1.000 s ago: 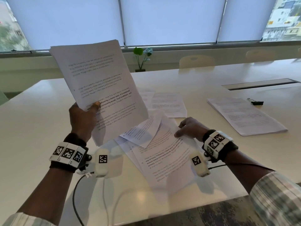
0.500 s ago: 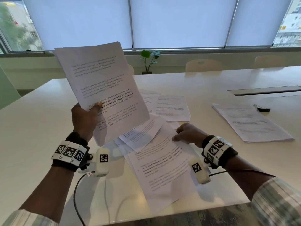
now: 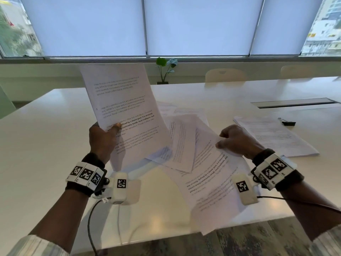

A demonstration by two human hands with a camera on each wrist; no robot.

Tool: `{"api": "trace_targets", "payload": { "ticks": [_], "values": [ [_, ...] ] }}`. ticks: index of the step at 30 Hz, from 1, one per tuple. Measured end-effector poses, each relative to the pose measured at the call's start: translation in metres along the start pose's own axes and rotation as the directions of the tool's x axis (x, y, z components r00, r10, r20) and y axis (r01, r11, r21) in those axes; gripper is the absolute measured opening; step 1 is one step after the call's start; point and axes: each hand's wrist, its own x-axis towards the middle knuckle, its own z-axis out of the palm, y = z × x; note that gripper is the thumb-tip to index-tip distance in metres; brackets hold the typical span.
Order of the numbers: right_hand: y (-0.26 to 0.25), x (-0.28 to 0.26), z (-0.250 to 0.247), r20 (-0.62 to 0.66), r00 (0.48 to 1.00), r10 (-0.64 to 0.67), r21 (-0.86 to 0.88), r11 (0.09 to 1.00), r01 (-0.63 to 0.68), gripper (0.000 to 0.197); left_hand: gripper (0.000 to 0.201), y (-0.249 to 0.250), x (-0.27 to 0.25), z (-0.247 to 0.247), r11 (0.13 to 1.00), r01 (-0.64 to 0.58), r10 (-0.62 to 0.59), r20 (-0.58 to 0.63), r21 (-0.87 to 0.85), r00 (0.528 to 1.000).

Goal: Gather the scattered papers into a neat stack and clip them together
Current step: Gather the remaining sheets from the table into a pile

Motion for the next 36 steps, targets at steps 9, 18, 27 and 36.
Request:
{"api": "trace_targets", "payload": {
  "ticks": [9, 18, 27, 36],
  "values": [
    [0.022, 0.004, -0.038, 0.121, 0.991, -0.055, -0.01, 0.998, 0.057, 0.007, 0.028, 0.007, -0.013, 0.02, 0.994, 0.033, -0.032, -0.009, 0.103, 0.999],
    [0.057, 0.014, -0.056, -0.02, 0.994, -0.109, -0.201, 0.974, 0.103, 0.016, 0.03, 0.002, -0.042, 0.052, 0.976, 0.045, -0.05, 0.016, 0.215, 0.999],
    [0.058, 0.018, -0.085, -0.425, 0.876, -0.228, -0.259, 0.958, 0.124, 0.018, 0.033, -0.006, -0.067, 0.062, 0.959, 0.102, -0.11, 0.018, 0.263, 0.994],
    [0.029, 0.035, -0.107, -0.635, 0.761, -0.133, 0.035, 0.979, 0.201, 0.032, 0.025, 0.007, -0.064, 0.072, 0.984, 0.07, -0.078, 0.04, 0.163, 0.996]
  ]
}}
